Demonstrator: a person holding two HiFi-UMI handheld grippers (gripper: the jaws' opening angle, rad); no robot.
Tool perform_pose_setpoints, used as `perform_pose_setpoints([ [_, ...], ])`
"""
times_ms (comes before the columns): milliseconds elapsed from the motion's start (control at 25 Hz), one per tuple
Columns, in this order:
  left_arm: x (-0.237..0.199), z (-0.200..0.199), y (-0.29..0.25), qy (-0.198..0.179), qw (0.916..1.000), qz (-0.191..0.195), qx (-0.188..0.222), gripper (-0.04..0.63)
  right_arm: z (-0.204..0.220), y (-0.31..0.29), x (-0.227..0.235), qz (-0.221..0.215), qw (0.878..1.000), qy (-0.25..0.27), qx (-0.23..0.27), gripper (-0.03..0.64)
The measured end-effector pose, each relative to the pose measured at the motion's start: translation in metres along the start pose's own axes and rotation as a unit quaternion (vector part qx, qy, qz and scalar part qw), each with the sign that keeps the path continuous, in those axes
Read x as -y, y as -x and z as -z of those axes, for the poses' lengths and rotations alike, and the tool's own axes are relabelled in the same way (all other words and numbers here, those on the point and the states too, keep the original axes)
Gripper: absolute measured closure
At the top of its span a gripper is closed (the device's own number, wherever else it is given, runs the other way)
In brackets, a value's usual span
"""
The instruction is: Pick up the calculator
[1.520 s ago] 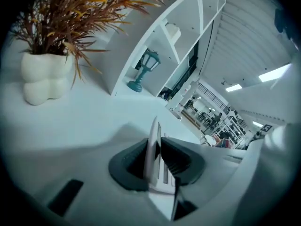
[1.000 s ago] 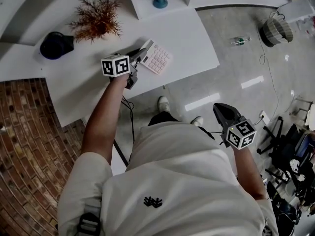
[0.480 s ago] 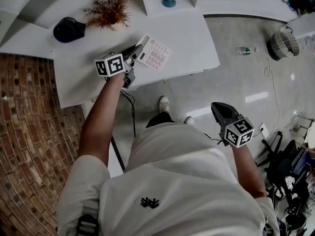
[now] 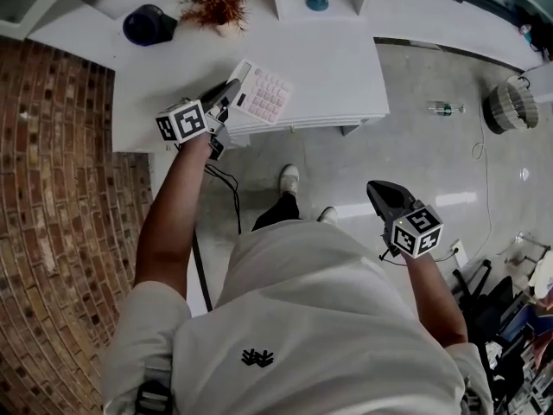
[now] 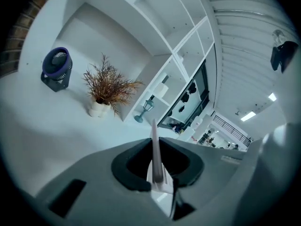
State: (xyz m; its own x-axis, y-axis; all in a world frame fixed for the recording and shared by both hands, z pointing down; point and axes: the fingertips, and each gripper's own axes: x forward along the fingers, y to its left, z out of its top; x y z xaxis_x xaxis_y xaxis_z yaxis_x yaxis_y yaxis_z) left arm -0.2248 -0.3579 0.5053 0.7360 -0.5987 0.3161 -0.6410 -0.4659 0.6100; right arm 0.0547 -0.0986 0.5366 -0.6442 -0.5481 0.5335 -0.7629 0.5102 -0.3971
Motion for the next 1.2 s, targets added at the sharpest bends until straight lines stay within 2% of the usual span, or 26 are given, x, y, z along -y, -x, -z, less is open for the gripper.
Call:
perform_pose_setpoints([
  [520, 0.034, 0.014, 0.099, 0.005, 0.9965, -0.051, 0.066, 0.54, 0.017, 0.008, -0.024, -0.06, 0.997, 0.04, -0.016, 0.606],
  [1000, 0.042, 0.038, 0.177, 0.007, 0.9916, -0.088, 0.094, 0.54, 0.036, 0.004, -0.053, -0.102, 0.992, 0.07, -0.037, 0.606],
  [1200, 0.048, 0.044, 0.195, 0.014, 0.9907, -0.086, 0.104, 0.54, 0.036, 0.005, -0.059, -0.106, 0.99, 0.079, -0.04, 0.606],
])
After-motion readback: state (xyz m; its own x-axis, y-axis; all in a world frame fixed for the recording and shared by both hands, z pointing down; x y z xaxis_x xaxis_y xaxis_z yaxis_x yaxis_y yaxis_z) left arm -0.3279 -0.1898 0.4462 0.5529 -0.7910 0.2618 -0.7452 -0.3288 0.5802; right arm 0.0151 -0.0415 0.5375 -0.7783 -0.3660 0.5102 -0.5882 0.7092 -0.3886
